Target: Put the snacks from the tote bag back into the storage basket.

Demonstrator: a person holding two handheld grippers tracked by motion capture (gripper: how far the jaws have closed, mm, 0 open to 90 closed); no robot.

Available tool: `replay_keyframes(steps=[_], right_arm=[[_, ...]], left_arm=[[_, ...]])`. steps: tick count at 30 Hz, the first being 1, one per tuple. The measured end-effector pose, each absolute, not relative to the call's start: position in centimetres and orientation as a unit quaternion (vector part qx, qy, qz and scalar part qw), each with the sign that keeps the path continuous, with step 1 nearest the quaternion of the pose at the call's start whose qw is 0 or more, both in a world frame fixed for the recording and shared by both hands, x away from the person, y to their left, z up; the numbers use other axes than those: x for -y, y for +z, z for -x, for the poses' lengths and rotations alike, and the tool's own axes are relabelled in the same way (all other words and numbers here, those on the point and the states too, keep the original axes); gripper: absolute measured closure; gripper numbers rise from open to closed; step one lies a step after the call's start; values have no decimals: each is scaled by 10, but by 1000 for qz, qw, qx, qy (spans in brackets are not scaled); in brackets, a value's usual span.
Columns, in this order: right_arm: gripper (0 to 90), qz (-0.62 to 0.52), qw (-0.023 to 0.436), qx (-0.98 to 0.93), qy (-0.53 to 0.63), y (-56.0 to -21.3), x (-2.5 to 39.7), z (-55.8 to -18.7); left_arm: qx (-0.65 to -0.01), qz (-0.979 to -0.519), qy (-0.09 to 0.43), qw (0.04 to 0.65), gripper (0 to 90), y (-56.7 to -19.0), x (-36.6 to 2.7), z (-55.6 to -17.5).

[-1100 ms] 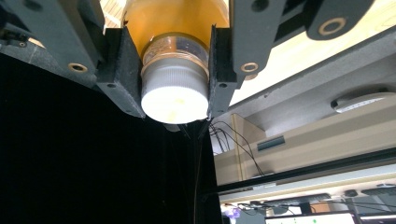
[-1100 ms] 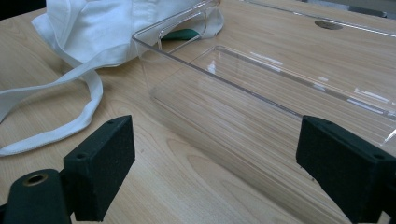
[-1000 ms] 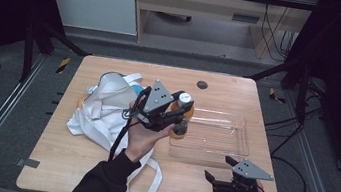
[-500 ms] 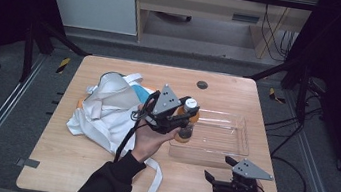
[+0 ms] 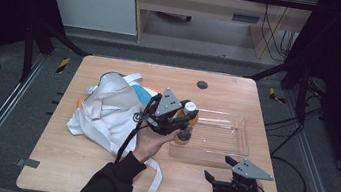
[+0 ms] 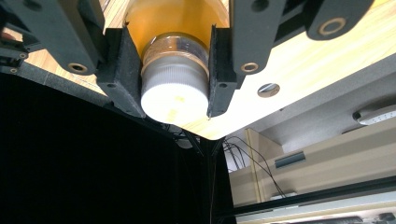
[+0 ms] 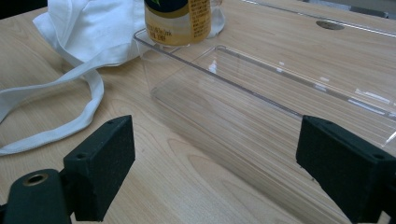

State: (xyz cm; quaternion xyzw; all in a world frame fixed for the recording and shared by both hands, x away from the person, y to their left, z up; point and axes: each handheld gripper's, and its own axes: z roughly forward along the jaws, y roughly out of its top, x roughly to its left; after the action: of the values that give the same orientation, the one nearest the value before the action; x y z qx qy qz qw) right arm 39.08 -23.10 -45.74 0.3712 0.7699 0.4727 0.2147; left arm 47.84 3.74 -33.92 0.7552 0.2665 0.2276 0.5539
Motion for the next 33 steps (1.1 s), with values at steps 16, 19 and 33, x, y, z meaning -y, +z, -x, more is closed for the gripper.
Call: replay_keyframes(steps=[16, 19, 33], right_arm=[[122, -370, 214, -772, 471, -458, 231, -391], [122, -369, 214, -772, 471, -458, 231, -391], [122, -370, 214, -772, 470, -458, 230, -391]], left_arm=[[-274, -766, 218, 539, 590, -359, -38, -484], [-275, -766, 216, 539, 590, -362, -38, -484], [-279, -774, 212, 528, 590, -375, -39, -485]])
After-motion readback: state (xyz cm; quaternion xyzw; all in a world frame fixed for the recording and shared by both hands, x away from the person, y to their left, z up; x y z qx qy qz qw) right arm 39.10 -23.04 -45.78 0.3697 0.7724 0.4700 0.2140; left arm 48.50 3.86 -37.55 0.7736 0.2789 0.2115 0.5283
